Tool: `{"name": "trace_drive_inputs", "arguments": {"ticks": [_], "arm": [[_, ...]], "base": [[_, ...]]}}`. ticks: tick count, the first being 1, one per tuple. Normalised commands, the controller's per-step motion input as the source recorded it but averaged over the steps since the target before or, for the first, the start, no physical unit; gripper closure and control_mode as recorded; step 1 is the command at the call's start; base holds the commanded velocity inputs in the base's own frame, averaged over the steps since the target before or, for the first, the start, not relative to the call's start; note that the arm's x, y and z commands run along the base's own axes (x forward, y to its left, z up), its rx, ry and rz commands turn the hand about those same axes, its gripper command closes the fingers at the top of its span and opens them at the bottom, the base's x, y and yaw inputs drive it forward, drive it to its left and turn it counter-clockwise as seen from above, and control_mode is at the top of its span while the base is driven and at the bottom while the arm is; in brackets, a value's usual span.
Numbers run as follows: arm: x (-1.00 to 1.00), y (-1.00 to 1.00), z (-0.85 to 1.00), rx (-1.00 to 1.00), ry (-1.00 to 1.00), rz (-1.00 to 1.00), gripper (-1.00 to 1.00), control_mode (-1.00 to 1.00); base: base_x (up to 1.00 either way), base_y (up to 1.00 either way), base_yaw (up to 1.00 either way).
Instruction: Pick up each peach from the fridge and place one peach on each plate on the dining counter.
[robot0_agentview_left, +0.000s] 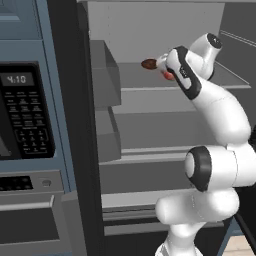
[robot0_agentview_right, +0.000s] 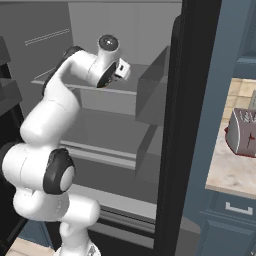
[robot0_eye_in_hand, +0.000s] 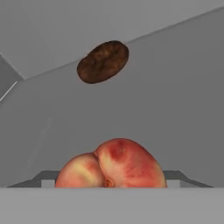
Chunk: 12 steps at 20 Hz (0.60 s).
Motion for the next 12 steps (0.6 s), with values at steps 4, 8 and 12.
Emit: {"name": "trace_drive_inputs", "arguments": {"ticks": [4, 8, 12], "arm": [[-1.00, 0.36, 0.51, 0.00, 0.07, -0.10, 1.00, -1.00], [-1.00, 0.02, 0.26, 0.00, 0.06, -0.02, 1.00, -1.00], [-1.00, -0.02, -0.20, -0.03, 0.16, 0.00, 1.00, -1.00]], "base": [[0.00, 0.00, 0.00], [0.00, 0.00, 0.00], [0.00, 0.00, 0.00]]}}
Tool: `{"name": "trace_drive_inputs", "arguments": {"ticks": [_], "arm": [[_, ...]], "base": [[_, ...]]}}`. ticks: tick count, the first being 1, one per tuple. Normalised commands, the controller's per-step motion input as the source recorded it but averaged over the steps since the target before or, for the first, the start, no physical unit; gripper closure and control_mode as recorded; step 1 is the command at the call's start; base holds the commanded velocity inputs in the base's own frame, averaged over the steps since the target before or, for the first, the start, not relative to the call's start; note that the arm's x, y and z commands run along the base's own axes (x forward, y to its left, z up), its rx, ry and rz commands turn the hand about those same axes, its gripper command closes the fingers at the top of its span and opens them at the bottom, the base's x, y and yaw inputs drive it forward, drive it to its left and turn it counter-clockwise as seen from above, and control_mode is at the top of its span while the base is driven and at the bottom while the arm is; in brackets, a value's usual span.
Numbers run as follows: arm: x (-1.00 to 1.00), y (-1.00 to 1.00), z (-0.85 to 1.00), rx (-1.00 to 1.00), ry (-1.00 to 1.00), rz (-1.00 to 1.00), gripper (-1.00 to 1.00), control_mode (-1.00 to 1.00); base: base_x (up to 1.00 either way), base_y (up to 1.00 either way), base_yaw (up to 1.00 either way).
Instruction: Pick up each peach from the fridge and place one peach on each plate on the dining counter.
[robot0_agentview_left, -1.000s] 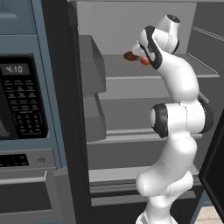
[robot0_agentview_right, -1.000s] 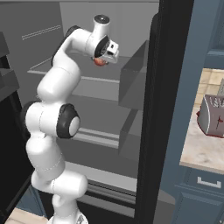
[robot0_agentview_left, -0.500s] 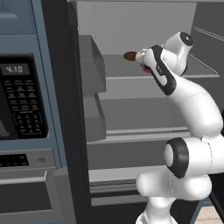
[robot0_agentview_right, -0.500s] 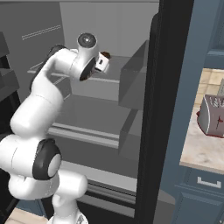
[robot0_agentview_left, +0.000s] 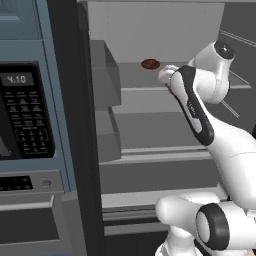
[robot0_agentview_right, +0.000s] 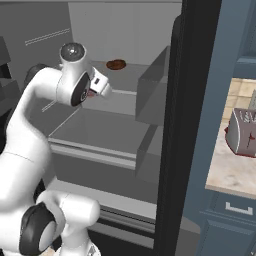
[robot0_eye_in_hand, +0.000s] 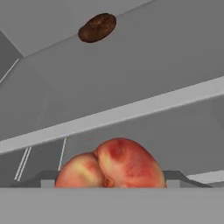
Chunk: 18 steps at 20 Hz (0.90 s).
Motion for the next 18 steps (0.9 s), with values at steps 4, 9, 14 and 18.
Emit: {"name": "trace_drive_inputs", "arguments": {"ticks": [4, 9, 14, 18], "arm": [[-1.00, 0.00, -0.87, -0.08, 0.12, 0.00, 1.00, -1.00], [-0.99, 0.00, -1.00, -0.09, 0.01, 0.00, 1.00, -1.00], [-0.78, 0.00, -0.70, -0.02, -0.02, 0.00, 1.00, -1.00], [-0.35, 0.01, -0.36, 0.00, 0.00, 0.00, 1.00, -1.00]], "base": [[0.00, 0.00, 0.00], [0.00, 0.00, 0.00], [0.00, 0.00, 0.00], [0.00, 0.00, 0.00]]}}
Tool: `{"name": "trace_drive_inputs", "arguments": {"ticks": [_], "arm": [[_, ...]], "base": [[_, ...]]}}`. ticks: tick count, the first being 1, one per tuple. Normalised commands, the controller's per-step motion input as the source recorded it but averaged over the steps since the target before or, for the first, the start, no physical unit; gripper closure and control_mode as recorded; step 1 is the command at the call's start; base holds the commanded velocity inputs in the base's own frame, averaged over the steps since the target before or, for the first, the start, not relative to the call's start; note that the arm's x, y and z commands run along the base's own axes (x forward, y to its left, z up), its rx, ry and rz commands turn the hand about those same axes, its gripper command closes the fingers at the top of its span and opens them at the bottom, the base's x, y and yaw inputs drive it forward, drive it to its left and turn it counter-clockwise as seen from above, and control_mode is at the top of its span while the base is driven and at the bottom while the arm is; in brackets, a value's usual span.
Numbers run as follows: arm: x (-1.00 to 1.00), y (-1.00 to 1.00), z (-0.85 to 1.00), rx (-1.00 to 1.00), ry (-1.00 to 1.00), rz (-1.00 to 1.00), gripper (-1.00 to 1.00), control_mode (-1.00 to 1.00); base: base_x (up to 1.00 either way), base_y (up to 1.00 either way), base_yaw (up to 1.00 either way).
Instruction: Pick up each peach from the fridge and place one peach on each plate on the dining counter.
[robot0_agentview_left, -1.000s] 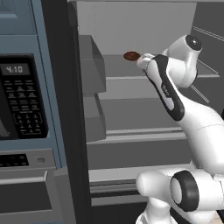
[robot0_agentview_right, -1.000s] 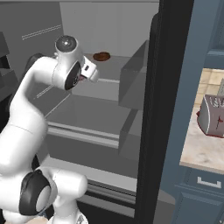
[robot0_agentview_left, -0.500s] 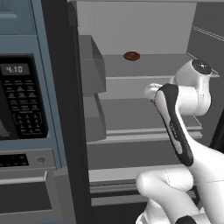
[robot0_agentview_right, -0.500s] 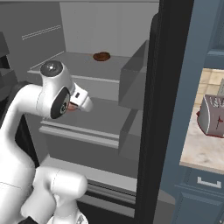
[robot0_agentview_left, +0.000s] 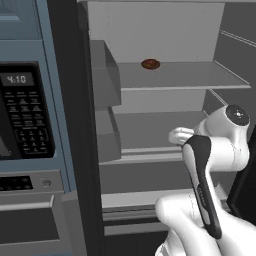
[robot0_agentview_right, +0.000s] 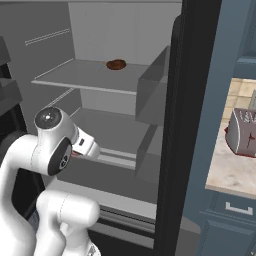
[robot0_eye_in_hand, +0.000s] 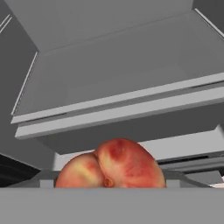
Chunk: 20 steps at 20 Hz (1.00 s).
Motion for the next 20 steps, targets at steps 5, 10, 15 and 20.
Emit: {"name": "trace_drive_inputs", "arguments": {"ticks": [5, 10, 15, 20], "arm": [[-0.35, 0.00, -0.33, 0.00, 0.00, 0.00, 1.00, -1.00], [-0.24, -0.02, -0.22, 0.00, 0.00, 0.00, 1.00, 1.00], [0.00, 0.00, 0.00, 0.00, 0.00, 0.00, 1.00, 1.00], [0.00, 0.00, 0.00, 0.00, 0.00, 0.00, 1.00, 1.00]], "base": [[0.00, 0.00, 0.00], [-0.25, -0.03, 0.00], [-0.70, -0.06, 0.00], [-0.46, -0.05, 0.17]]}}
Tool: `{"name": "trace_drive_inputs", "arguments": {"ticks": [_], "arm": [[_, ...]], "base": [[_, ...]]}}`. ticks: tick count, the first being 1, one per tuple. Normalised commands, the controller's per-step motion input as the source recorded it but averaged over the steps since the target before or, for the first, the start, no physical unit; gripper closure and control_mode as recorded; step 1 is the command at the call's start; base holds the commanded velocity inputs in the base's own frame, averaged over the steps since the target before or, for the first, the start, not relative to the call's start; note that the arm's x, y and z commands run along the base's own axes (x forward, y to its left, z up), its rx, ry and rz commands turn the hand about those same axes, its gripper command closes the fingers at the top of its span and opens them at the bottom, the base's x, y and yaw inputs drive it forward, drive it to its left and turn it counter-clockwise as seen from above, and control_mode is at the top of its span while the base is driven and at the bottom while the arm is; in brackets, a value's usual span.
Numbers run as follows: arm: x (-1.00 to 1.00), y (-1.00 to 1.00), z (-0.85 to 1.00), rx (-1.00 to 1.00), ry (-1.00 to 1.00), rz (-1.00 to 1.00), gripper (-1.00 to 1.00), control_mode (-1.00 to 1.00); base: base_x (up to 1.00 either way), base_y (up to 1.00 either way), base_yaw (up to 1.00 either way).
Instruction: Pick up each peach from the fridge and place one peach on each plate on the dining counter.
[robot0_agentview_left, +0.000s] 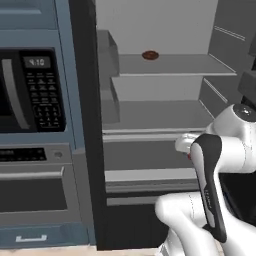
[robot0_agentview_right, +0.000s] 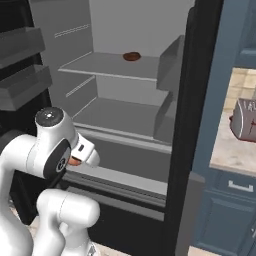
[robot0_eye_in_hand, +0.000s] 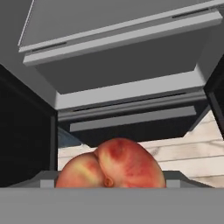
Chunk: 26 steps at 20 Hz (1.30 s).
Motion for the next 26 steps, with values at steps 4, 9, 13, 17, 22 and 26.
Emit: {"name": "trace_drive_inputs", "arguments": {"ticks": [4, 9, 13, 17, 22, 26], "arm": [[0.00, 0.00, 0.00, 0.00, 0.00, 0.00, 1.00, 1.00], [0.00, 0.00, 0.00, 0.00, 0.00, 0.00, 1.00, 1.00], [0.00, 0.00, 0.00, 0.00, 0.00, 0.00, 1.00, 1.00], [0.00, 0.00, 0.00, 0.00, 0.00, 0.00, 1.00, 1.00], [0.00, 0.00, 0.00, 0.00, 0.00, 0.00, 1.00, 1.00], [0.00, 0.00, 0.00, 0.00, 0.00, 0.00, 1.00, 1.00]], "base": [[-0.55, -0.20, 0.33], [-0.84, -0.16, 0.39], [-0.76, -0.11, 0.42], [-0.62, -0.11, 0.45], [-0.44, -0.26, 0.48], [-0.57, -0.35, 0.47]]}}
